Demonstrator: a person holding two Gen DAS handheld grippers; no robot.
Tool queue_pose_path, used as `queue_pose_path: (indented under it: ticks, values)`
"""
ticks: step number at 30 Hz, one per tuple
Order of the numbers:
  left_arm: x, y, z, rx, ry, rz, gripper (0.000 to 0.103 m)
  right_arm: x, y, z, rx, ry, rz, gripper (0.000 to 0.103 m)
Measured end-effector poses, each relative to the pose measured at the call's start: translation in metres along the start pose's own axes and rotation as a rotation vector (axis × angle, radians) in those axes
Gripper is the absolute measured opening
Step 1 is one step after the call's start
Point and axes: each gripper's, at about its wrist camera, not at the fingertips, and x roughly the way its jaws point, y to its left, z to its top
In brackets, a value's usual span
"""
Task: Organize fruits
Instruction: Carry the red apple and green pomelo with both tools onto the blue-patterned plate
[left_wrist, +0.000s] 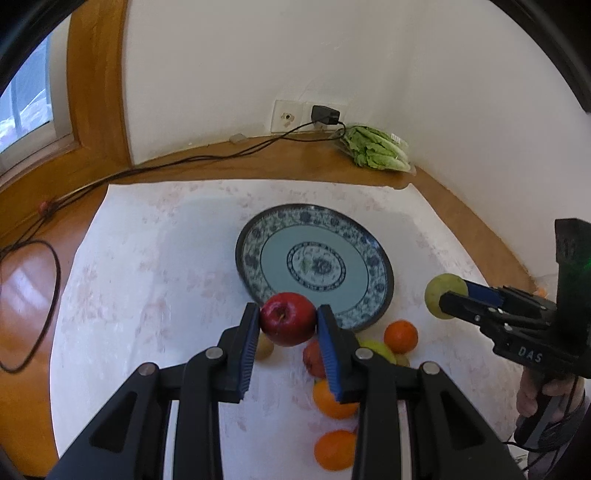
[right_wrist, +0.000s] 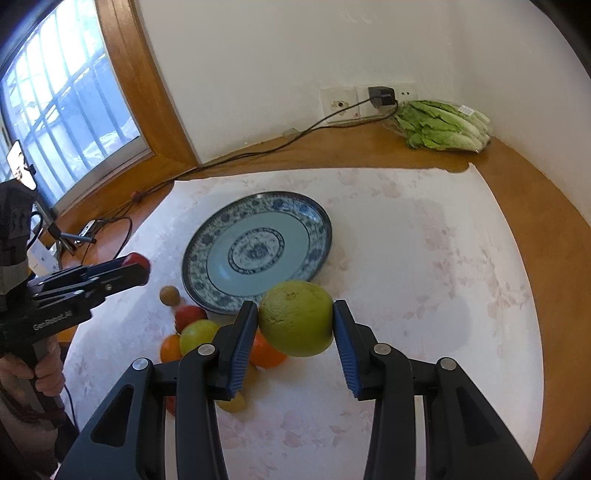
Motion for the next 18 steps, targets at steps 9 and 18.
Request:
queue_pose_path:
  ticks: [9,18]
  values:
    - [0.030,-0.009,0.020,0.033,0.016,0.001,0.033,0.016,0.011,0.025,-0.028,0.032,0.008,0.043]
    - [0.063,0.001,0.021,-0.002,0.044,0.001,0.033,0.046,0.013,0.025,-0.003,0.046,0.032,0.043]
